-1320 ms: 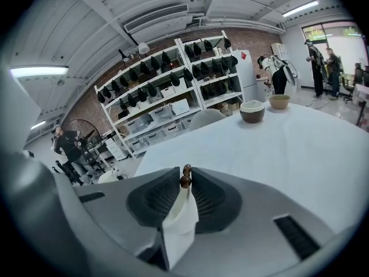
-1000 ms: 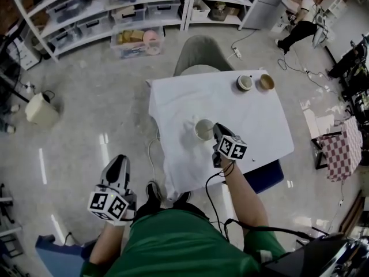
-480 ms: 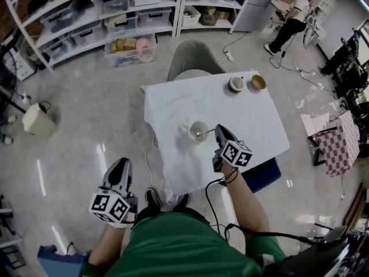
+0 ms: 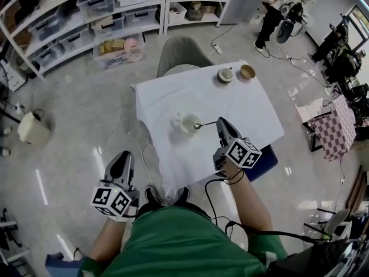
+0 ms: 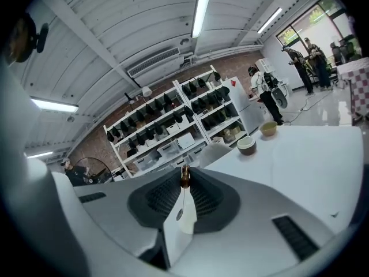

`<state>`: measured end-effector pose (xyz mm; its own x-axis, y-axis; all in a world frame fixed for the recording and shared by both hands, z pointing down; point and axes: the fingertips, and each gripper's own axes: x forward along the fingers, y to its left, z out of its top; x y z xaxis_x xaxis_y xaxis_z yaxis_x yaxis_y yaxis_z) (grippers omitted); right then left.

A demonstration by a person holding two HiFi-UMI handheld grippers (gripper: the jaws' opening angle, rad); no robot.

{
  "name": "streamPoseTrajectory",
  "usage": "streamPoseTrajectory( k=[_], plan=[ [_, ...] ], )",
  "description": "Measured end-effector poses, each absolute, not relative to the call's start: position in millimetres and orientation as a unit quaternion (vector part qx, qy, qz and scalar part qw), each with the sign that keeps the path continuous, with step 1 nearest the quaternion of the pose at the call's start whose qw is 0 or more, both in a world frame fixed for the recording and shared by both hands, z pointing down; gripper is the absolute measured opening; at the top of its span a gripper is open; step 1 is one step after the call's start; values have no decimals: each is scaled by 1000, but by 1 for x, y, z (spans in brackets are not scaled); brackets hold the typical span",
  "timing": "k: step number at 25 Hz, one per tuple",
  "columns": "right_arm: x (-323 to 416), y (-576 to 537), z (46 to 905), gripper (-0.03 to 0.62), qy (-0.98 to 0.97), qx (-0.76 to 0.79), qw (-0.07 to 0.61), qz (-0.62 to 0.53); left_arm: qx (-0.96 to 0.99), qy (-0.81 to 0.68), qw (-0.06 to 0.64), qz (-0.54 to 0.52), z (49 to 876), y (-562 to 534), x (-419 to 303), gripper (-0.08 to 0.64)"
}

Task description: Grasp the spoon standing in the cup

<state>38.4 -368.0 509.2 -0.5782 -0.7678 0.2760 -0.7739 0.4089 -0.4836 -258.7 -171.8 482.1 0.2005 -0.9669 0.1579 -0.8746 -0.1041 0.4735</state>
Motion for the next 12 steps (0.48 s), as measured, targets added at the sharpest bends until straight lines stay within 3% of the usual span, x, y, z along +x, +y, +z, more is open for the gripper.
streamPoseTrajectory(
  k=[12],
  plan=[
    [60, -331, 442, 64, -843, 445, -83, 292, 763, -594, 234, -99, 476, -198, -234, 49]
  ],
)
